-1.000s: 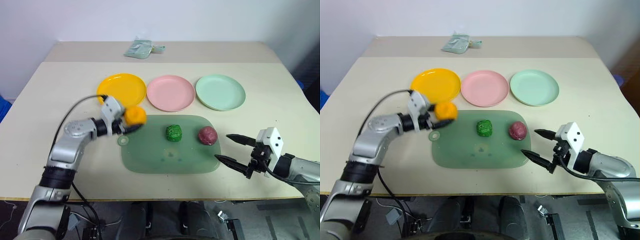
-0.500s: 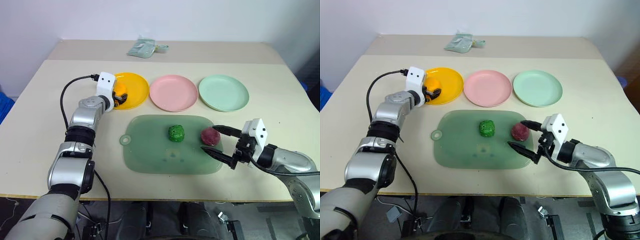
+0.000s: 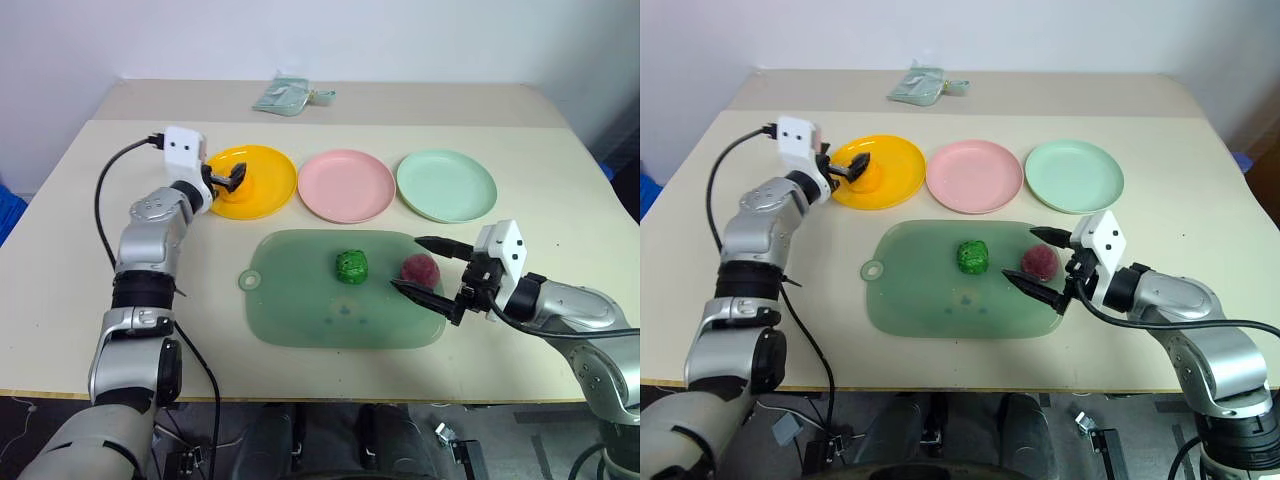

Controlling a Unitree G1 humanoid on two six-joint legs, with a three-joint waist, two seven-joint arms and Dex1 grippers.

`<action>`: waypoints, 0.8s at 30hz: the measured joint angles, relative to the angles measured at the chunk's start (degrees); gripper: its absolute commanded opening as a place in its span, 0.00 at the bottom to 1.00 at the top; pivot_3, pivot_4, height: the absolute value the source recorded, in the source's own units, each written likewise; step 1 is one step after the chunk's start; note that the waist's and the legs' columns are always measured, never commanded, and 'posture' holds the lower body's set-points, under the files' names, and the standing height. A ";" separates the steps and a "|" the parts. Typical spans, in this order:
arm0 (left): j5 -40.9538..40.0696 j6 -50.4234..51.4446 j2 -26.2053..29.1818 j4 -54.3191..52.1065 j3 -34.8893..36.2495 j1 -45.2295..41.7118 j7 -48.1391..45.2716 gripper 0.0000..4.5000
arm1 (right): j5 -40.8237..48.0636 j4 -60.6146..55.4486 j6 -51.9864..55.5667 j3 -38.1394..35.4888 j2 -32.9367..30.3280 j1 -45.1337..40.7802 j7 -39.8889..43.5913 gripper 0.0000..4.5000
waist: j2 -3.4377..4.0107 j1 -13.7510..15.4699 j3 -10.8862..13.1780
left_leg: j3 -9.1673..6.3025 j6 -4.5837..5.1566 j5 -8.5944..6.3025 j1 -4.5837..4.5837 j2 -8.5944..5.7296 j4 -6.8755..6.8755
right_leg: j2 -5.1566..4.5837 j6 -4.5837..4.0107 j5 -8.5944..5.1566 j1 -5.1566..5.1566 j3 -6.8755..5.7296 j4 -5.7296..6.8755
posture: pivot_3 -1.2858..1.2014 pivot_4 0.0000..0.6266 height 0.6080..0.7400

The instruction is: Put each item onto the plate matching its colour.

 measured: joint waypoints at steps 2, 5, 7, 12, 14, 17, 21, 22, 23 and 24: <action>-2.34 1.54 1.03 -6.89 0.19 4.53 -2.94 0.99 | -0.09 0.13 0.22 0.51 0.07 -1.08 -0.35 1.00 | 0.01 -0.07 0.00 | 0.00 -0.02 0.01 0.00 0.01 0.00 | 0.00 0.00 0.00 -0.01 0.00 0.00 | 0.52 0.24 1.00; -5.20 3.81 3.73 -16.16 -0.73 12.03 -8.63 0.99 | -0.26 0.28 0.57 1.66 0.12 -2.38 -0.71 1.00 | 0.01 -0.06 -0.01 | -0.01 -0.03 0.01 0.01 0.01 0.00 | 0.00 -0.01 0.00 0.00 0.00 0.00 | 0.52 0.24 1.00; -7.67 6.35 5.42 -21.80 -1.18 17.00 -12.43 0.99 | -0.36 0.56 1.07 2.40 0.21 -3.24 -0.91 1.00 | 0.01 0.04 -0.01 | -0.01 -0.03 0.01 0.01 0.00 0.01 | -0.01 -0.01 0.00 0.01 0.00 0.00 | 0.52 0.24 1.00; -12.16 9.15 8.67 -34.82 -6.58 26.95 -21.09 0.99 | -1.16 1.99 3.48 6.90 2.24 -8.74 -2.27 1.00 | 0.02 -0.09 -0.01 | -0.03 -0.05 0.01 0.02 0.02 -0.01 | -0.02 -0.04 -0.01 -0.01 0.02 0.00 | 0.52 0.24 1.00; -13.05 9.55 9.45 -37.91 -8.53 29.26 -23.15 0.99 | -2.90 2.09 3.95 10.41 2.62 -9.70 -2.64 1.00 | 0.03 -0.07 -0.02 | -0.05 -0.05 0.01 0.02 0.02 -0.02 | -0.02 -0.06 -0.02 -0.02 0.03 0.01 | 0.52 0.24 1.00; -13.06 9.55 10.19 -39.68 -9.59 31.13 -24.07 0.99 | -5.52 2.69 3.83 14.34 4.15 -9.89 -3.36 1.00 | 0.03 -0.04 -0.02 | -0.03 -0.04 0.01 0.02 0.01 -0.02 | -0.02 -0.06 -0.02 -0.02 0.03 0.01 | 0.52 0.24 1.00; -13.27 9.55 10.32 -39.96 -9.49 31.79 -24.00 0.99 | -10.49 5.73 2.22 18.43 4.69 -11.09 -3.63 1.00 | 0.03 0.01 -0.02 | -0.03 -0.03 0.01 0.02 0.00 -0.01 | -0.01 -0.06 -0.02 -0.03 0.03 0.01 | 0.52 0.24 1.00; -13.43 9.55 10.42 -40.19 -9.46 32.04 -24.02 0.99 | -11.55 6.22 1.91 19.03 4.86 -11.35 -3.83 1.00 | 0.03 -0.01 -0.02 | -0.03 -0.03 0.01 0.02 0.01 -0.02 | 0.00 -0.06 -0.02 -0.03 0.03 0.01 | 0.52 0.24 1.00; -13.69 9.55 10.78 -40.37 -9.38 32.36 -24.09 0.99 | -12.98 7.18 1.37 19.90 5.45 -11.96 -4.28 1.00 | 0.03 -0.16 -0.02 | -0.03 -0.04 0.01 0.02 0.01 -0.02 | 0.01 -0.06 -0.02 -0.04 0.03 0.01 | 0.52 0.24 1.00; -13.85 9.54 11.16 -40.71 -9.24 32.80 -24.16 0.99 | -14.21 8.00 0.96 20.46 6.24 -12.41 -4.75 1.00 | 0.03 -0.30 -0.02 | -0.03 -0.04 0.01 0.02 0.02 -0.03 | 0.01 -0.06 -0.02 -0.05 0.02 0.01 | 0.52 0.24 1.00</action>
